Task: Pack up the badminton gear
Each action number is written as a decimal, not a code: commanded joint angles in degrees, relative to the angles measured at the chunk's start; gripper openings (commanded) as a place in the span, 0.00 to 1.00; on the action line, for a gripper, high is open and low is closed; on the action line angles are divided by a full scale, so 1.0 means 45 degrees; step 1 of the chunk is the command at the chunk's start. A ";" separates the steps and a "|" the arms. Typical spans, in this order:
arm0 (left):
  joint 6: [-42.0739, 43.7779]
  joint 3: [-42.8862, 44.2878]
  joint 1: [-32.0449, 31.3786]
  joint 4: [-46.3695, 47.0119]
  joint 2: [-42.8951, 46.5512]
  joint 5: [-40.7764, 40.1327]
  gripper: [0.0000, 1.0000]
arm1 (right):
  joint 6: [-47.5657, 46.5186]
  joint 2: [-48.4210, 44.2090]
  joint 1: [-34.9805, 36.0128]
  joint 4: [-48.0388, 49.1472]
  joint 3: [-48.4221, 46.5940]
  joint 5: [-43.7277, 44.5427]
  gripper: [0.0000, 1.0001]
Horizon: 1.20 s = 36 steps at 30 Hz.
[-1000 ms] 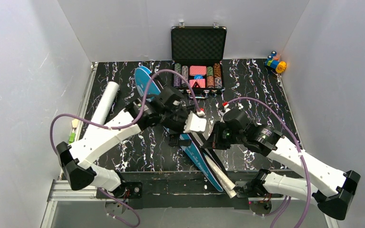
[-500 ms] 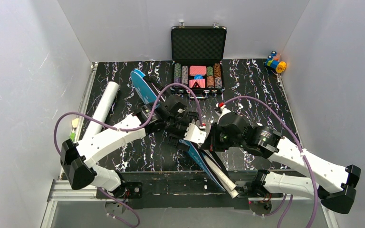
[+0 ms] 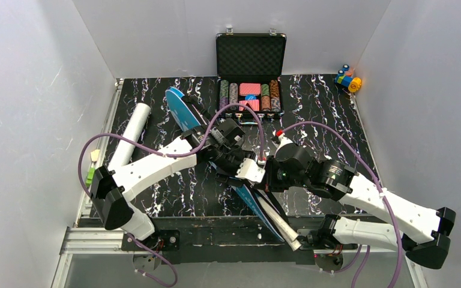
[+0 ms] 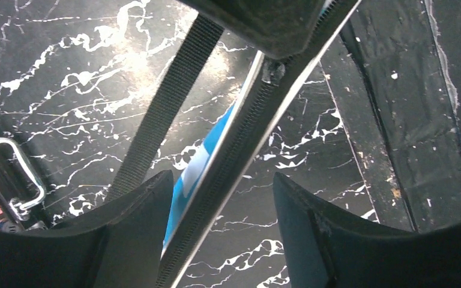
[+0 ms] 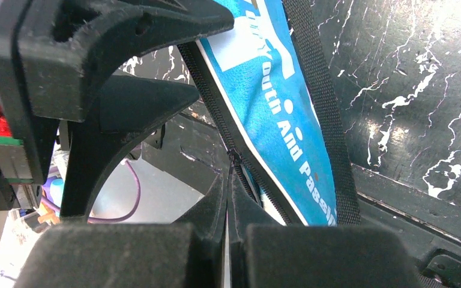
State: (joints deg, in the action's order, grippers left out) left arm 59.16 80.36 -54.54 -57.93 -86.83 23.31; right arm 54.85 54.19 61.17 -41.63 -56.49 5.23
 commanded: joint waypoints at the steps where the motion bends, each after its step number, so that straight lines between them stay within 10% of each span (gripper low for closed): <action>1: 0.0226 0.0340 -0.0008 -0.0691 0.0090 0.0445 0.59 | 0.0114 -0.0446 0.0098 0.0866 -0.0838 0.0273 0.01; 6: -0.0148 0.0114 -0.0008 0.0083 0.0315 0.0285 0.22 | 0.0174 -0.0482 0.0167 0.0956 -0.0812 0.0326 0.01; 14: -0.0613 0.0306 -0.0045 0.0381 0.0066 -0.0015 0.00 | 0.0253 -0.0613 0.0258 0.1086 -0.0792 0.0431 0.01; 21: -0.1626 0.1273 0.0032 0.0578 0.0133 -0.1005 0.00 | -0.0252 -0.1158 0.0256 0.0322 -0.2161 0.2016 0.02; 31: -0.4349 0.4834 0.1444 0.0247 0.0456 -0.1970 0.00 | -0.1821 -0.1546 0.0216 -0.1454 -0.6335 0.6256 0.47; 36: -0.5105 0.5573 0.2149 0.0110 0.0965 -0.1964 0.00 | -0.2628 -0.1815 0.0216 -0.1973 -0.7989 0.8014 0.53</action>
State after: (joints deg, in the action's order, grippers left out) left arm 40.75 101.47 -46.89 -58.46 -87.07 15.79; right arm 47.09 47.07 61.91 -48.01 -87.11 30.87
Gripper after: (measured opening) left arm 0.076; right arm 0.526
